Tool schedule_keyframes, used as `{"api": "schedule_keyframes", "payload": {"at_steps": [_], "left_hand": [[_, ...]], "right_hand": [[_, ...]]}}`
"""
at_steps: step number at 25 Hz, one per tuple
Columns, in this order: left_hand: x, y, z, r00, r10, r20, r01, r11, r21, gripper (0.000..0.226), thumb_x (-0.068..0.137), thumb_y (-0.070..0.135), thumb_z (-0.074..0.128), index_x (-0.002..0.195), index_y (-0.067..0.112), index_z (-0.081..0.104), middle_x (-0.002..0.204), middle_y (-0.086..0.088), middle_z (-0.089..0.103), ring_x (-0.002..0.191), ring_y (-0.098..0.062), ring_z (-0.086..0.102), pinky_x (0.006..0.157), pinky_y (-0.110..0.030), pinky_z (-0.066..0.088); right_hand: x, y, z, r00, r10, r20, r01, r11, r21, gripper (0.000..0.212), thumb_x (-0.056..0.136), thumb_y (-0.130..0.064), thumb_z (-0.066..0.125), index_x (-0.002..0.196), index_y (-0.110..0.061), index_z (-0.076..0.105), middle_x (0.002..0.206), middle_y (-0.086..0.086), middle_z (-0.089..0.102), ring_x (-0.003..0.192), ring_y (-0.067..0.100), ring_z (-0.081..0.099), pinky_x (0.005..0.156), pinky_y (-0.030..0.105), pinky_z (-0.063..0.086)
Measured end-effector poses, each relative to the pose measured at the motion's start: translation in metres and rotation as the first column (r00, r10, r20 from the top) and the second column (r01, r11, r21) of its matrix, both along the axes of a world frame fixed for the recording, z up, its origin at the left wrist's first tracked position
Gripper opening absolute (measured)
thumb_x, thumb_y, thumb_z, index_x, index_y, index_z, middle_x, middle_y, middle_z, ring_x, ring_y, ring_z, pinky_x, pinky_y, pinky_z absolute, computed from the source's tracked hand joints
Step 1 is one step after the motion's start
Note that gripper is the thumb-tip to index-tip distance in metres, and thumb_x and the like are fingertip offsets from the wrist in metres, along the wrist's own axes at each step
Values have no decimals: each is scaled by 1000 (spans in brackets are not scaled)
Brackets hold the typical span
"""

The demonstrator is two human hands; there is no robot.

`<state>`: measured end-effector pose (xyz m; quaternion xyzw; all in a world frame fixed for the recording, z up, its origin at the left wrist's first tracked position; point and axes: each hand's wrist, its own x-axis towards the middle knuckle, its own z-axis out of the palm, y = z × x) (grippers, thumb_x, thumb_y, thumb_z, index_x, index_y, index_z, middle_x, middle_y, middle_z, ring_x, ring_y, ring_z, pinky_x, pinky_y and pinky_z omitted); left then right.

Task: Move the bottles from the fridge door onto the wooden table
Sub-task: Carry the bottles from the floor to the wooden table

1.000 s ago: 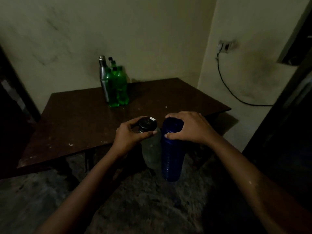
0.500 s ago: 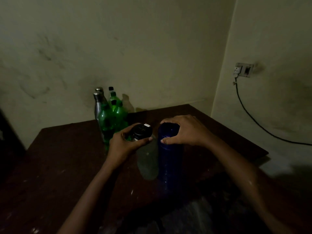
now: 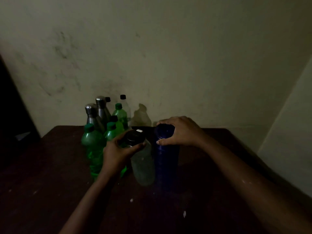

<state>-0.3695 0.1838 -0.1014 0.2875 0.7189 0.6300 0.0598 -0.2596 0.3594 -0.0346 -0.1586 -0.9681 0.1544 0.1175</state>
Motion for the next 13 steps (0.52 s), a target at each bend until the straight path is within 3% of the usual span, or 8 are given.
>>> {"api": "schedule_keyframes", "payload": {"at_steps": [5,9,13], "left_hand": [[-22,55,-11,982,191,-10,-191,980,-58,48,64,21,81,109,23,65,105,4,66,98,-11,61,74,-20,50],[-35,78,-21,949,315,4,-313,945,-95,49,64,21,81,111,21,64,106,3,66,98,-11,60,71,-16,47],[-56,97,-28,929,370,-11,-368,919,-140,57,59,35,81,112,23,64,113,-1,67,104,-16,62,82,-36,56]], "right_hand": [[-81,80,-9,997,71,-5,-71,997,1,76,65,-58,71,130,-26,51,134,4,57,120,23,55,93,34,47],[-156,117,-23,995,103,-9,-103,995,-14,79,65,-58,71,132,-22,49,136,10,54,121,29,53,95,37,45],[-221,133,-40,982,187,20,-187,982,-5,78,65,-58,71,131,-23,49,137,9,53,122,30,51,95,38,44]]}}
